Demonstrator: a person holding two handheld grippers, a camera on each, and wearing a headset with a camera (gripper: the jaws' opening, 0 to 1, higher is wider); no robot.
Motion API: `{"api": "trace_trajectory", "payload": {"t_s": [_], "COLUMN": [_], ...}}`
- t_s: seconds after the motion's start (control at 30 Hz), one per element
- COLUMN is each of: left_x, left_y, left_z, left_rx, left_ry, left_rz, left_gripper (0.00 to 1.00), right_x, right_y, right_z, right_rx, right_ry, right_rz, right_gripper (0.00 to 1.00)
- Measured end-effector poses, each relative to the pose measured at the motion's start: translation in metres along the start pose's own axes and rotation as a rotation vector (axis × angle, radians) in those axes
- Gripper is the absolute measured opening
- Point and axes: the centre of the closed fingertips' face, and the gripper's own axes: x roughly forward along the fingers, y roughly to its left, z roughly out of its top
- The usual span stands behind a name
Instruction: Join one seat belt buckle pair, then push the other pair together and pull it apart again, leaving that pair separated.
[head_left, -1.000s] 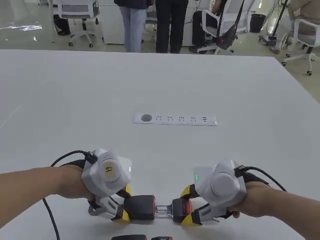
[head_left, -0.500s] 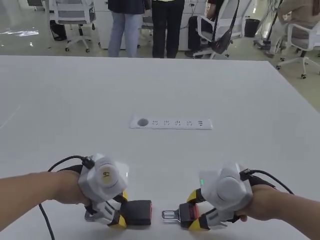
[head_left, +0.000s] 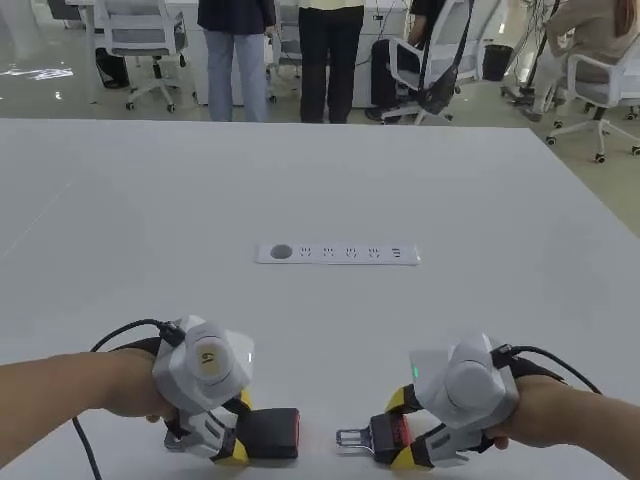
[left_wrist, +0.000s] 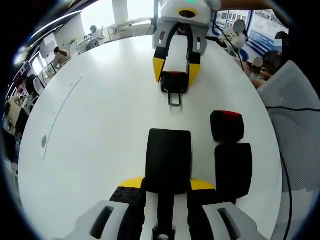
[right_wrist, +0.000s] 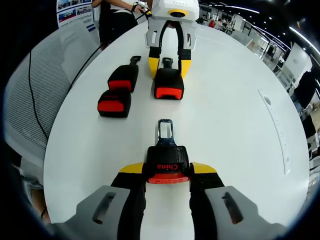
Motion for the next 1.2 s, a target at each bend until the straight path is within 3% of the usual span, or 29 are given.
{"api": "trace_trajectory", "payload": {"t_s": [0.83,1.2], "left_x": [0.0001,-0.0028], "left_y": [0.0003,0.0026], "left_z": [0.0009,-0.0017], "left_rx": [0.012,-0.018], "left_ry": [0.002,-0.016], "left_rz": [0.006,0.042], "left_gripper": [0.34,0.41], "right_x": [-0.003,-0.0064], "right_y": [0.0011,-0.0025], "right_z": [-0.0068,-0.0104], "right_rx": [-0.014,-0.01], "right_ry": [0.03,0.059], "right_rz": [-0.012,-0.053], "right_gripper": [0.34,0.44]}}
